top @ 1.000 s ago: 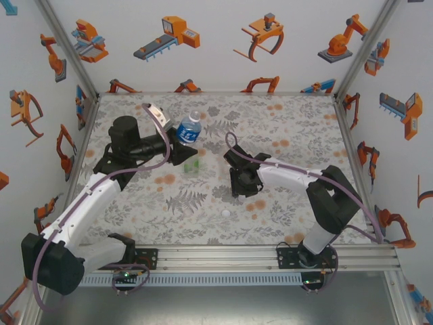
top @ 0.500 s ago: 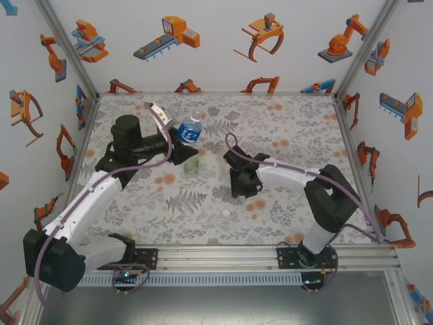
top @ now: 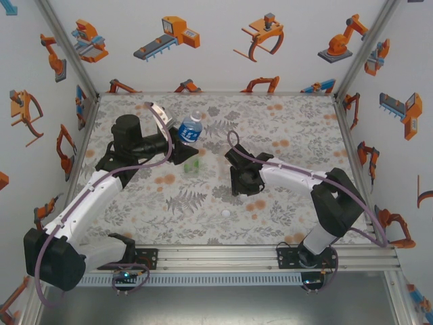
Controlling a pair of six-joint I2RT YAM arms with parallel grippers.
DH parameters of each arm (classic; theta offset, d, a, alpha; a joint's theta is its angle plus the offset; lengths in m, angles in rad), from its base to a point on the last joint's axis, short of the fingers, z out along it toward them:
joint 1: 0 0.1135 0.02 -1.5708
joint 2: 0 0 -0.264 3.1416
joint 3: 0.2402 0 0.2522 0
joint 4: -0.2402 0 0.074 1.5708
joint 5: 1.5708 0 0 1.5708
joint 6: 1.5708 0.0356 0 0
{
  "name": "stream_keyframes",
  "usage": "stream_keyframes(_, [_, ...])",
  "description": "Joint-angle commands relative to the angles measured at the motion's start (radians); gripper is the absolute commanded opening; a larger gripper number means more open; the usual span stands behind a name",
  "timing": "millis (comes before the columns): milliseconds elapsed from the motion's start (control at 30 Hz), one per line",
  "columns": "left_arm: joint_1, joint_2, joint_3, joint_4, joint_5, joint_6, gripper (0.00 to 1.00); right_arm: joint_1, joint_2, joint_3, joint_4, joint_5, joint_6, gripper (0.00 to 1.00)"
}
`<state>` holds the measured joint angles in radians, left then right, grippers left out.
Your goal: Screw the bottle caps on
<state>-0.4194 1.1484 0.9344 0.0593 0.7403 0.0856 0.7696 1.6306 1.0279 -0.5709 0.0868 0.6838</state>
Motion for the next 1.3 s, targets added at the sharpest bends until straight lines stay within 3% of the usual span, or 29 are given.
stream_keyframes(0, [-0.007, 0.004, 0.033, 0.018, 0.009, -0.014, 0.10, -0.004, -0.002, -0.008, -0.014, 0.012, 0.014, 0.48])
stream_keyframes(1267, [-0.008, 0.002, 0.033, 0.018, 0.009, -0.017, 0.10, -0.004, -0.046, -0.041, 0.043, 0.017, 0.023, 0.45])
